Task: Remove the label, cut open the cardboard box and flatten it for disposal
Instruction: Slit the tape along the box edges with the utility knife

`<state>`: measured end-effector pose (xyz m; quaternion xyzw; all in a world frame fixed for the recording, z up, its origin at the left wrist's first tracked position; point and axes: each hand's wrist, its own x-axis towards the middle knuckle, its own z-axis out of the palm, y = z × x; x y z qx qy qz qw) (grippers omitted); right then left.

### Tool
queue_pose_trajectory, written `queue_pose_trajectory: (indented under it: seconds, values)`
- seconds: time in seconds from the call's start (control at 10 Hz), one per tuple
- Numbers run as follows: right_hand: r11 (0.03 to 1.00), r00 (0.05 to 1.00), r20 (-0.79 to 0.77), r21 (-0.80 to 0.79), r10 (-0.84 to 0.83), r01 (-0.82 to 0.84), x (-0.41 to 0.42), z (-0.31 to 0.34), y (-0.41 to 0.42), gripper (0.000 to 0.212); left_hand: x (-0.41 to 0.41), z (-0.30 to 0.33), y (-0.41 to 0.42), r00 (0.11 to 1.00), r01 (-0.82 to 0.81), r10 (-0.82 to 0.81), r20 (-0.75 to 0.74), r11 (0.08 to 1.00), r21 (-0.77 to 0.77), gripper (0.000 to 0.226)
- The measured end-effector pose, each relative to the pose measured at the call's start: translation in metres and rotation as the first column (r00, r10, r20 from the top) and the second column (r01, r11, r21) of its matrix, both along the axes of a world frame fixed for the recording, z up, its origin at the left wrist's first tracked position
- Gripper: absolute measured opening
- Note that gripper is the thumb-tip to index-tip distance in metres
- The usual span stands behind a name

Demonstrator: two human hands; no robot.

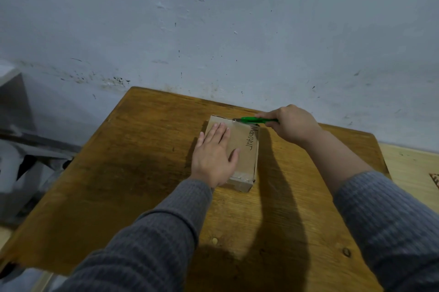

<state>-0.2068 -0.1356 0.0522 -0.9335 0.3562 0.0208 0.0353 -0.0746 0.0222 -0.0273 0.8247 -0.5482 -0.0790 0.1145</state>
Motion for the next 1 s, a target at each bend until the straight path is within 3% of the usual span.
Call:
queue_pose_trajectory:
  seconds: [0.2, 0.4, 1.0]
  values:
    - [0.999, 0.999, -0.008, 0.035, -0.038, 0.038, -0.009, -0.002, -0.006, 0.036, 0.001, 0.000, 0.001, 1.000, 0.018, -0.018, -0.004, 1.000, -0.009, 0.067]
    - [0.998, 0.998, -0.043, -0.051, -0.046, 0.044, 0.003, -0.007, 0.002, 0.037, 0.002, 0.001, 0.000, 0.999, 0.037, -0.038, 0.021, 0.999, 0.027, 0.069]
    - [0.993, 0.993, 0.027, 0.043, -0.113, 0.112, -0.026, 0.004, 0.002, 0.036, 0.002, 0.000, -0.002, 1.000, 0.014, -0.014, -0.013, 1.000, 0.012, 0.068]
